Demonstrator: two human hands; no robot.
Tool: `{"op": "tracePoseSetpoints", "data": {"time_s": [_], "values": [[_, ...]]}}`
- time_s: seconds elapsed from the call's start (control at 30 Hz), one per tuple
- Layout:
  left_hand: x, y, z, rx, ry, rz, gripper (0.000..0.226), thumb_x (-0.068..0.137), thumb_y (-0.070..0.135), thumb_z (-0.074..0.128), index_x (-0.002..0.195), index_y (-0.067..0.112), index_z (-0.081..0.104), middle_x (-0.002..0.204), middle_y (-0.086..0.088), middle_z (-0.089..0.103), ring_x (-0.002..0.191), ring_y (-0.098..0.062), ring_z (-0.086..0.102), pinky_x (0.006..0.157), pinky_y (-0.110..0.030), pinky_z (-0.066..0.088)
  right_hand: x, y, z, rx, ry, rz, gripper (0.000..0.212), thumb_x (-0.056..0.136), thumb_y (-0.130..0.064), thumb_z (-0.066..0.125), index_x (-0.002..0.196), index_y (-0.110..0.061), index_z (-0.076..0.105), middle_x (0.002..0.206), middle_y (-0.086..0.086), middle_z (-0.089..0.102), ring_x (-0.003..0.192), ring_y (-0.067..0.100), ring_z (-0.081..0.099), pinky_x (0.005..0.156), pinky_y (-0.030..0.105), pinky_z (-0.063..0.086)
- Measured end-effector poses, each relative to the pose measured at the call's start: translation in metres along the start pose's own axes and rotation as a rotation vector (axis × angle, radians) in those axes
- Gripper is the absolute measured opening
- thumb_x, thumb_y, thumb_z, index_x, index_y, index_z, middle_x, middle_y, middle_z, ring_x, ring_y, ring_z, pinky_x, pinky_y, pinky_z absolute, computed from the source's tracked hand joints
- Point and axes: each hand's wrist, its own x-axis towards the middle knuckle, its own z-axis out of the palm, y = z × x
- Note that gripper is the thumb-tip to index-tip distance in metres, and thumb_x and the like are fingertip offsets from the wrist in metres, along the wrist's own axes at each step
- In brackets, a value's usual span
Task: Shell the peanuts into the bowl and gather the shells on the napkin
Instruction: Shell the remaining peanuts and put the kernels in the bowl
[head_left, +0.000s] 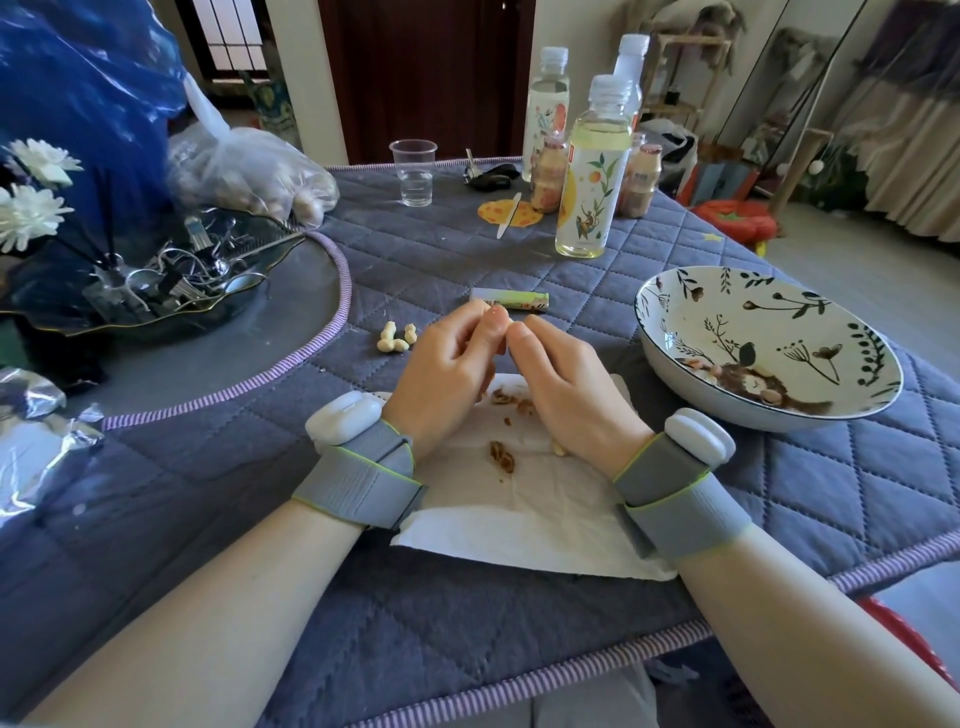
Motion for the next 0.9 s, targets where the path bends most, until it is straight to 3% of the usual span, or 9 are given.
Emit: {"op": "tracePoseSetpoints", "data": {"time_s": [0.1, 0.3, 0.47, 0.53, 0.63, 0.73, 0.9], "values": [[0.0, 0.001, 0.001, -0.019, -0.008, -0.035, 0.033, 0.099, 0.021, 0.033, 0.069, 0.012, 0.043, 0.055, -0.002, 0.039, 0.043, -0.008, 0.037, 0.045, -0.022, 0.033, 0.0, -0.002, 0.001, -0.015, -0.007, 0.005, 0.035, 0.098, -0.02, 0.032, 0.066, -0.01, 0.042, 0.058, -0.009, 0.038, 0.058, 0.01, 0.037, 0.065, 0.037, 0.035], [0.001, 0.0, 0.003, -0.039, -0.027, -0.086, 0.033, 0.099, 0.023, 0.032, 0.079, 0.001, 0.047, 0.07, -0.015, 0.044, 0.049, -0.019, 0.038, 0.042, -0.022, 0.032, 0.0, -0.001, 0.002, -0.097, 0.006, 0.034, 0.037, 0.099, -0.021, 0.027, 0.063, -0.024, 0.035, 0.057, -0.01, 0.037, 0.06, 0.012, 0.036, 0.07, 0.034, 0.031], [0.0, -0.004, 0.004, -0.019, -0.054, -0.121, 0.031, 0.099, 0.027, 0.031, 0.073, 0.021, 0.047, 0.071, -0.016, 0.045, 0.05, -0.019, 0.038, 0.046, -0.029, 0.034, 0.001, -0.002, 0.001, -0.12, 0.007, 0.099, 0.04, 0.099, -0.025, 0.026, 0.061, -0.029, 0.035, 0.058, -0.014, 0.04, 0.066, 0.013, 0.039, 0.075, 0.032, 0.03], [0.0, -0.003, 0.004, -0.024, -0.068, -0.135, 0.03, 0.099, 0.027, 0.031, 0.075, 0.02, 0.047, 0.07, -0.014, 0.044, 0.05, -0.019, 0.036, 0.047, -0.03, 0.034, 0.002, 0.0, 0.0, -0.149, 0.017, 0.108, 0.04, 0.099, -0.028, 0.025, 0.06, -0.028, 0.035, 0.059, -0.012, 0.04, 0.073, 0.016, 0.042, 0.074, 0.033, 0.031], [0.0, -0.002, 0.003, -0.017, -0.094, -0.142, 0.03, 0.099, 0.026, 0.03, 0.075, 0.021, 0.047, 0.057, 0.012, 0.049, 0.049, -0.016, 0.035, 0.044, -0.027, 0.033, 0.001, 0.001, -0.002, -0.191, 0.005, 0.104, 0.039, 0.099, -0.028, 0.024, 0.065, -0.021, 0.04, 0.061, -0.007, 0.043, 0.073, 0.018, 0.043, 0.073, 0.032, 0.029], [0.001, -0.003, 0.0, 0.071, -0.102, -0.122, 0.03, 0.099, 0.027, 0.03, 0.073, 0.025, 0.045, 0.056, 0.008, 0.047, 0.044, -0.004, 0.037, 0.046, -0.023, 0.034, 0.001, -0.001, -0.004, -0.259, -0.012, 0.058, 0.035, 0.099, -0.026, 0.026, 0.078, -0.01, 0.048, 0.072, 0.004, 0.055, 0.073, 0.021, 0.047, 0.073, 0.034, 0.03], [-0.004, 0.002, -0.001, 0.145, -0.136, -0.081, 0.031, 0.099, 0.028, 0.031, 0.07, 0.026, 0.043, 0.048, 0.008, 0.045, 0.042, -0.003, 0.039, 0.05, -0.026, 0.03, -0.008, -0.004, -0.013, -0.399, -0.037, -0.081, 0.027, 0.099, -0.02, 0.029, 0.075, -0.02, 0.041, 0.075, 0.009, 0.057, 0.077, 0.032, 0.054, 0.073, 0.045, 0.041]]}}
